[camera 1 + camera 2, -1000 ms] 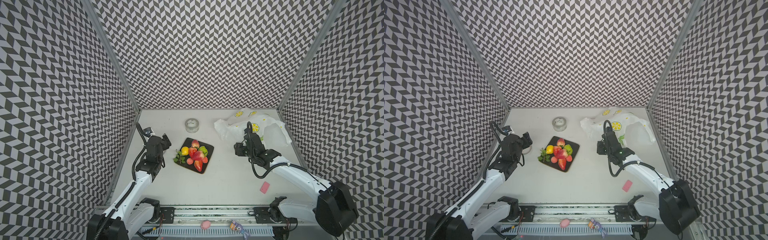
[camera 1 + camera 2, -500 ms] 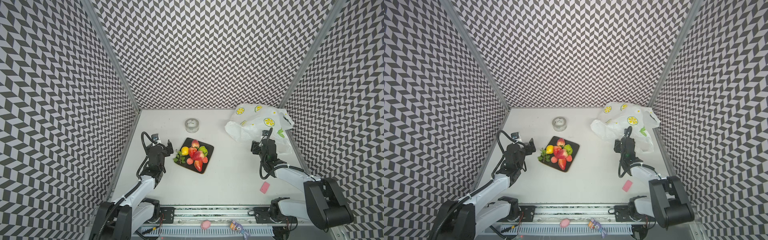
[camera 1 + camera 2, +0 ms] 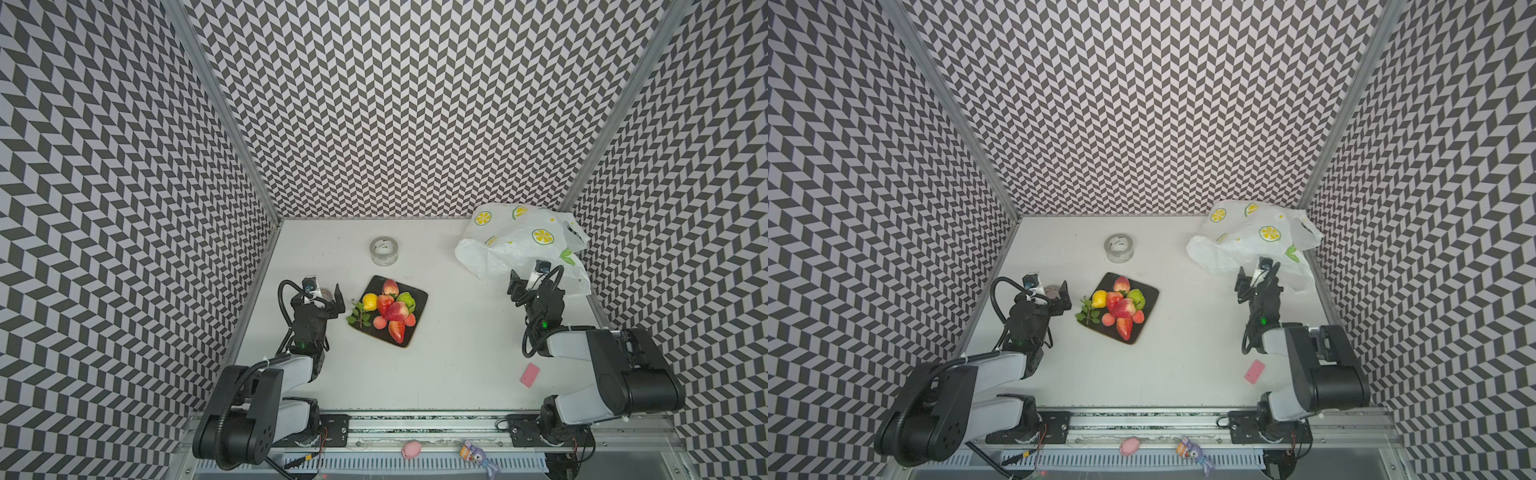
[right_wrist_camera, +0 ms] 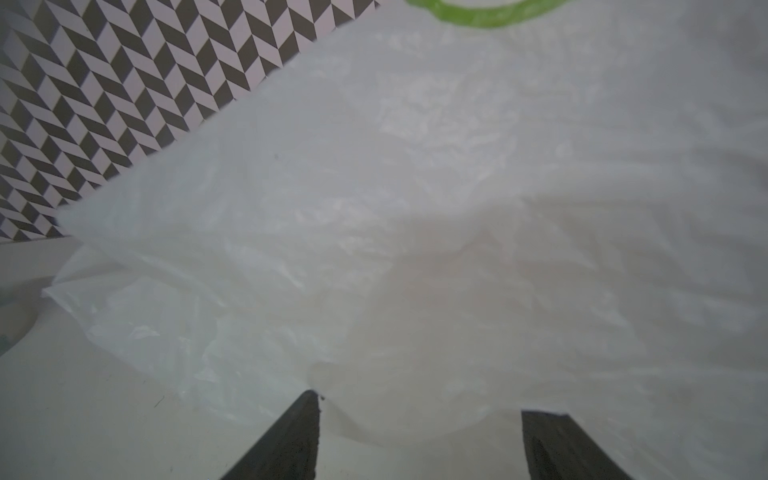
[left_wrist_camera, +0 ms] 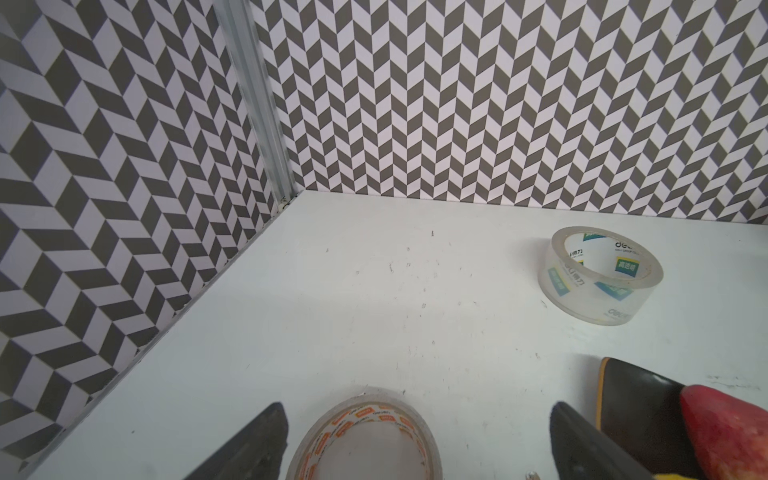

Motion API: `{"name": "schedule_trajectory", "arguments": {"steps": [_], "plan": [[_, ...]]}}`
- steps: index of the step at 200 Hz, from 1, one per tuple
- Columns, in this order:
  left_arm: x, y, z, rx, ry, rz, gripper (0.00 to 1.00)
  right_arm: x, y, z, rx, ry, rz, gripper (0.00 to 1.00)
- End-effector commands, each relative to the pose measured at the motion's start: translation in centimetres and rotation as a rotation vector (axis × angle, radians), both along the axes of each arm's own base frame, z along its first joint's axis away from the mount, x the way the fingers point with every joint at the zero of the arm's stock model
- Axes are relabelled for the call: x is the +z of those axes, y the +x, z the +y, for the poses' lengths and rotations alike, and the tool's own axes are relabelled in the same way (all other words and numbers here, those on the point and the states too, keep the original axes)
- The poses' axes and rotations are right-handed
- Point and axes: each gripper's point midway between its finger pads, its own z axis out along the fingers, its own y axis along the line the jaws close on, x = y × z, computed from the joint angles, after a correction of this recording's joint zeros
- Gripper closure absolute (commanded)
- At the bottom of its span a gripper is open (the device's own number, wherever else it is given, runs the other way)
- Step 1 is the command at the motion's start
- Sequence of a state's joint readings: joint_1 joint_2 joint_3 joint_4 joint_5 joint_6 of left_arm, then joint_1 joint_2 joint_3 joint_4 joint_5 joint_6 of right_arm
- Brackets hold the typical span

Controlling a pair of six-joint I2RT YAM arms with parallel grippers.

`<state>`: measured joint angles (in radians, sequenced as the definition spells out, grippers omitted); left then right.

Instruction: Take the fake fruits out of the plastic bag

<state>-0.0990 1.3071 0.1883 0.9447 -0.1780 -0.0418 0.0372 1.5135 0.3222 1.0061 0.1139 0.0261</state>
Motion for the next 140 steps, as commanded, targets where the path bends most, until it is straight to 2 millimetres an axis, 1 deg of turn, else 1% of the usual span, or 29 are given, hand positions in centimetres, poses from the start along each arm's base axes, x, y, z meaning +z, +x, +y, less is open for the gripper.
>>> {"name": "schedule_trajectory", "arguments": {"steps": [1, 9, 17, 37, 44, 58, 74, 88, 106, 140], "plan": [[3.2, 2.0, -0.7, -0.044, 0.048, -0.116, 0.01, 2.7, -0.8, 0.7, 0.054, 0.006, -0.159, 0.23], [3.1, 2.6, -0.7, -0.045, 0.068, -0.108, 0.01, 2.6, -0.8, 0.6, 0.053, 0.007, -0.158, 0.18], [3.1, 2.6, -0.6, -0.039, 0.078, -0.133, 0.0, 2.6, -0.7, 0.6, 0.052, 0.005, -0.157, 0.15], [1.7, 2.5, 0.2, -0.038, 0.051, -0.148, 0.0, 2.5, -0.6, 0.7, 0.054, 0.004, -0.147, 0.11], [1.8, 2.6, 0.6, -0.025, 0.041, -0.163, 0.0, 2.4, -0.6, 0.7, 0.054, 0.005, -0.145, 0.09], [1.0, 3.2, 1.2, -0.009, 0.016, -0.104, 0.0, 2.4, -0.6, 0.6, 0.052, 0.007, -0.145, 0.08], [1.6, 2.9, 1.2, -0.006, 0.021, -0.146, 0.0, 2.4, -0.6, 0.6, 0.052, 0.006, -0.145, 0.06], [1.2, 3.1, 1.2, -0.009, 0.021, -0.115, 0.0, 2.4, -0.6, 0.6, 0.051, 0.005, -0.144, 0.05], [1.5, 2.9, 1.1, -0.005, 0.027, -0.136, 0.0, 2.5, -0.6, 0.6, 0.051, 0.007, -0.146, 0.04], [0.8, 3.7, 1.0, -0.021, 0.019, -0.097, 0.0, 2.4, -0.5, 0.6, 0.051, 0.007, -0.144, 0.02]]}}
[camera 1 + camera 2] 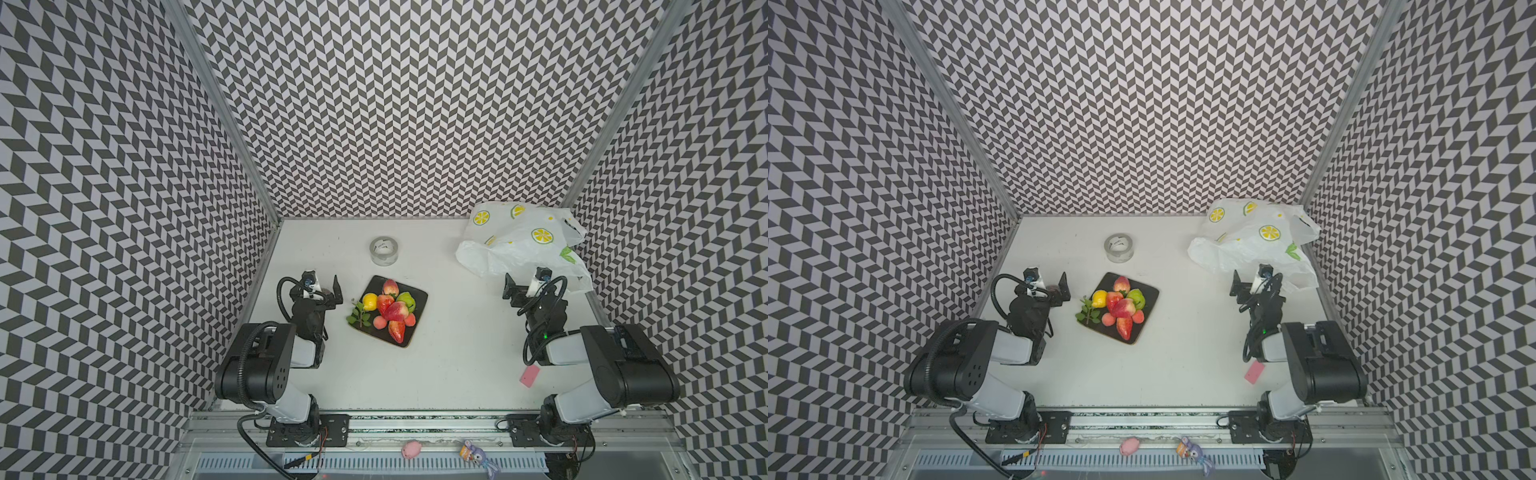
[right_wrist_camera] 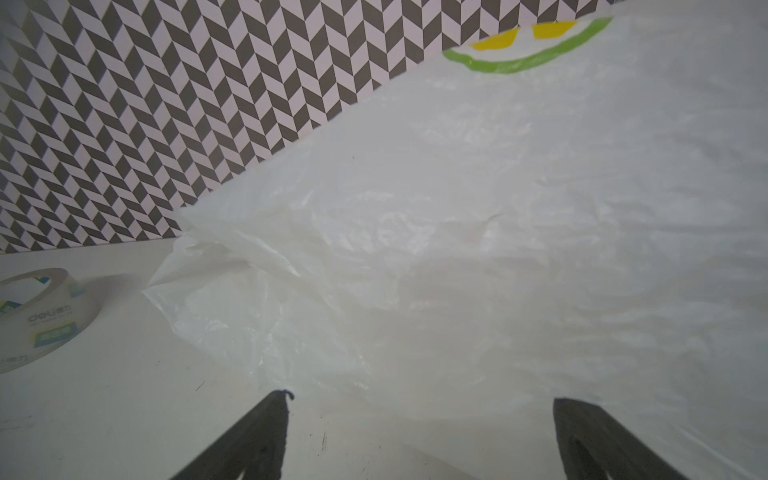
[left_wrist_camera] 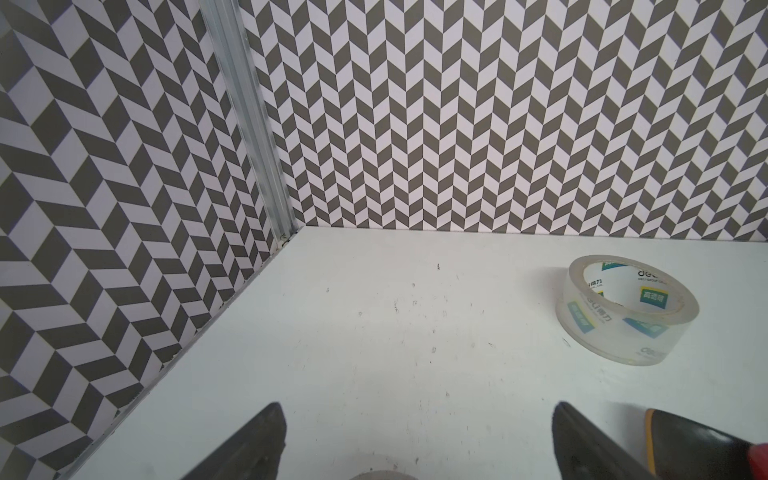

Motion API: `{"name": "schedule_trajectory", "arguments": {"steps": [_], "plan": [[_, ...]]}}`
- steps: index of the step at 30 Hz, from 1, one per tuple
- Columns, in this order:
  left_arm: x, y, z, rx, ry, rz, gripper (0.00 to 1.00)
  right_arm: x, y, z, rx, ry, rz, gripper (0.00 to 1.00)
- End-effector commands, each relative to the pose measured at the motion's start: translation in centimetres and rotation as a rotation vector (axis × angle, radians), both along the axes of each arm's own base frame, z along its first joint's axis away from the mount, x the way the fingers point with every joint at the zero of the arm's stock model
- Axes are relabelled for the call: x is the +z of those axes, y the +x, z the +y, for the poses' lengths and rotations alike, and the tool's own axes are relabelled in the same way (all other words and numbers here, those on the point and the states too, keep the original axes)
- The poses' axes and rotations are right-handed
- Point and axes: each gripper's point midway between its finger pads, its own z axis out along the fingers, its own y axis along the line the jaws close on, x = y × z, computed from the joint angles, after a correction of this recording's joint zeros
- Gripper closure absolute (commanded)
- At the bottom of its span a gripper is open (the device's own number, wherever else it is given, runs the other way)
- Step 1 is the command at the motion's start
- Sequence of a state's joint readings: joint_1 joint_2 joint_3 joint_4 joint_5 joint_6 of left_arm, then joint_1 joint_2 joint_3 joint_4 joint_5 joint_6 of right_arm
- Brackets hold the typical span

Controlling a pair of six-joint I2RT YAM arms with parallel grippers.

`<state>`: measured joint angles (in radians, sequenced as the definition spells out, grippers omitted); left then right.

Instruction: Take the fake fruits out of the plastic bag

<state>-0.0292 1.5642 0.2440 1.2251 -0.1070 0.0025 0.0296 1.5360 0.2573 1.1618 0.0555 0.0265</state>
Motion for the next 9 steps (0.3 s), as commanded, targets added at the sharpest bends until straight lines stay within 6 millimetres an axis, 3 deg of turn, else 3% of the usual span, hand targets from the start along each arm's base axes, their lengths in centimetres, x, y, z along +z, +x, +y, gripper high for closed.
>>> {"name": "schedule_trajectory", "arguments": {"steps": [1, 9], "plan": [[0.77, 0.93, -0.14, -0.016, -0.009, -0.021, 0.0, 1.96, 0.46, -0.07, 0.0, -0.003, -0.076, 0.02], [1.19, 0.42, -0.11, -0.02, -0.01, -0.037, 0.0, 1.98, 0.39, 0.24, 0.016, -0.021, -0.074, 0.0]]}}
